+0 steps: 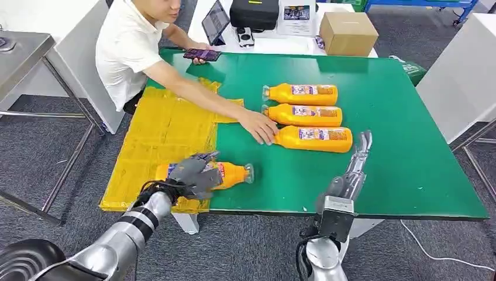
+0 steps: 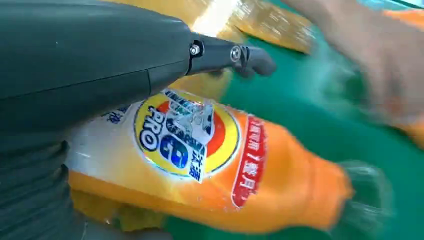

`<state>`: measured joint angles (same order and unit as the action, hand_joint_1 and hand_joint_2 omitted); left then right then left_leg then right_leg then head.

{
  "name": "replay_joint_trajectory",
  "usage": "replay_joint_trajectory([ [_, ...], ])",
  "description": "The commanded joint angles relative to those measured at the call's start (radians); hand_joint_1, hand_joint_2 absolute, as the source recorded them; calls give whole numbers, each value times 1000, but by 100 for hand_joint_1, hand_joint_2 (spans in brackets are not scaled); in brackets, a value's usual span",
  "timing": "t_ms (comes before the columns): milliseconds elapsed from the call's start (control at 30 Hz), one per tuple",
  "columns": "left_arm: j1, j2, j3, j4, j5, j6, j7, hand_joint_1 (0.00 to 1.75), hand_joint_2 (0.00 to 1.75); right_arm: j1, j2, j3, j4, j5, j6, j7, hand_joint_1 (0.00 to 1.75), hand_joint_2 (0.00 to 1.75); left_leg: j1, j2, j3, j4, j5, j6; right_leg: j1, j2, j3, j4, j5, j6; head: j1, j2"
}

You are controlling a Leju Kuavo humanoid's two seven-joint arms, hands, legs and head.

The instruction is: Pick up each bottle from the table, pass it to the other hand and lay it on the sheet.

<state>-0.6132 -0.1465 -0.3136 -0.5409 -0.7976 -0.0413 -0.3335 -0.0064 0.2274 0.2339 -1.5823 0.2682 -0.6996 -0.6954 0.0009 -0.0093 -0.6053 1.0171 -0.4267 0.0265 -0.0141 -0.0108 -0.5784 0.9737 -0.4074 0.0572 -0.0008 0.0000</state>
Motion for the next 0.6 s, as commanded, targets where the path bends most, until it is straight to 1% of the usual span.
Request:
replay_joint_trajectory([
  [33,54,10,53,19,142,-128,-106,0,175,-44,-49,76,101,-20,1,-3,0,0,0,6,4,-3,0,-1,0,6,2,-2,1,-2,0,0],
  [67,72,13,42,-21,186,-143,-141,0,175,-64,-68,78,96,-22,1,42,0,0,0,4,4,-2,0,-1,0,4,2,-2,1,-2,0,0],
  [100,97,24,39,-64,216,-167,-171,0,175,-28,-45,69,103,-18,1,-3,0,0,0,5,4,-3,0,-1,0,5,2,-2,1,-2,0,0],
  [133,129,42,16,-142,255,-185,-195,0,175,-24,-48,72,97,-23,1,-3,0,0,0,4,4,-2,0,-1,0,4,2,-2,1,-2,0,0],
  [200,162,57,-14,-239,280,-157,-198,0,175,-17,-44,61,87,-12,1,-3,0,0,0,5,3,-2,-1,-1,0,5,1,-2,1,-2,0,0],
  [233,169,57,-28,-274,293,-147,-195,0,175,-13,-43,57,83,-9,1,-3,0,0,0,6,4,-3,-1,-2,0,6,1,-2,1,-2,1,0],
  [267,181,46,-25,-318,316,-118,-199,0,175,-9,-41,50,83,-12,1,-3,0,0,1,4,2,-1,-1,-1,1,4,0,-1,0,-2,0,0],
  [300,192,41,-27,-350,331,-97,-203,0,175,-9,-37,43,89,-2,1,-3,0,0,1,5,2,-1,-1,-2,1,5,0,-1,0,-3,0,0],
  [400,192,41,-27,-350,331,-97,-203,0,175,-9,-37,43,89,-2,1,-3,0,0,1,5,2,-1,-1,-2,1,5,0,-1,0,-3,0,0],
  [467,215,29,-29,-417,366,-56,-216,0,175,-7,-37,37,98,13,1,-3,0,0,0,4,1,-1,-1,-1,1,3,0,-1,0,-2,0,0],
  [500,378,-46,-69,-754,479,307,-264,0,175,-24,-56,-29,320,246,1,10,0,0,1,3,1,-1,-1,-1,1,3,-1,-1,0,-2,0,0],
  [567,397,-51,-80,-785,478,393,-277,0,175,-31,-61,-65,359,305,1,36,0,0,1,3,-3,0,-2,-2,1,2,-5,0,-1,-2,0,0],
  [600,405,-39,-111,-802,444,484,-282,0,175,-43,-81,-73,403,377,1,64,0,0,1,3,-4,-2,-1,-1,1,1,-6,-3,0,-1,0,0],
])
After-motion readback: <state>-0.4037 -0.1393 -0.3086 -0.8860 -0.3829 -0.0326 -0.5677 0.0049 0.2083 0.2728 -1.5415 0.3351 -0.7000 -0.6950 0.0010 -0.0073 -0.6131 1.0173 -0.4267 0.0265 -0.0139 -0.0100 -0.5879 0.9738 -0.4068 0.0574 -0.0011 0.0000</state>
